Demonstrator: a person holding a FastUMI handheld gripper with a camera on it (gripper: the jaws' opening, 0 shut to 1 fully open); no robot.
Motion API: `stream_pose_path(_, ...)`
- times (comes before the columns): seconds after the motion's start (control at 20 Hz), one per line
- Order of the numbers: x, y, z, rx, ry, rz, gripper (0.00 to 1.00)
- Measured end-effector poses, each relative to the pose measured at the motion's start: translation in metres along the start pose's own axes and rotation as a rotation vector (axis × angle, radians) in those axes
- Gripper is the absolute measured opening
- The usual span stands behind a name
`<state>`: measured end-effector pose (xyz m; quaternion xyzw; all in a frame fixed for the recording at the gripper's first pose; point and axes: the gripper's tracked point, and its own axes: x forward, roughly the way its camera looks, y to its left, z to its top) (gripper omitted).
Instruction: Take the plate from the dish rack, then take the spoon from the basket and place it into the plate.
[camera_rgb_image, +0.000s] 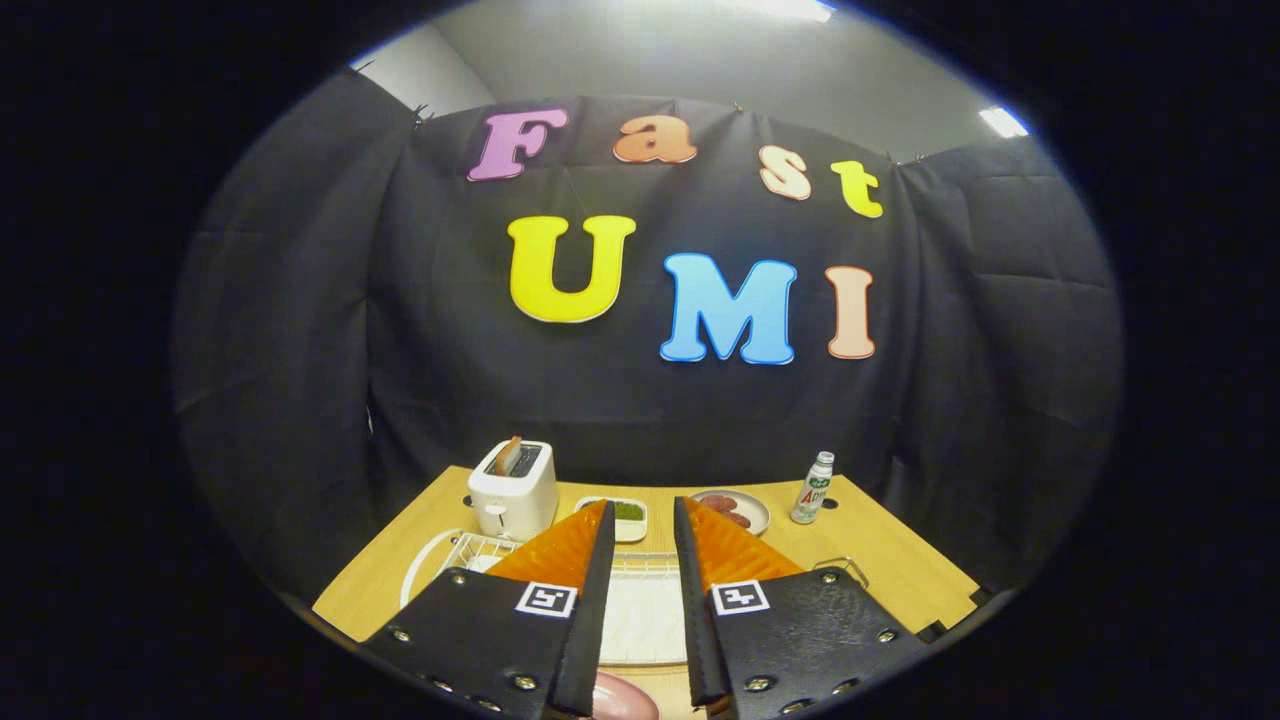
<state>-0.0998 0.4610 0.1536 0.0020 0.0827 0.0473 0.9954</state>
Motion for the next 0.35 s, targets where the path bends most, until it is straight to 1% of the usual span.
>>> stream_pose_path(0.2, 0.010, -0.031, 0.026, 0.006, -0.024, -0.049, 0.35)
stream_pose_path(0.35, 0.014, -0.052, 0.033, 0.009, -0.036, -0.081, 0.35)
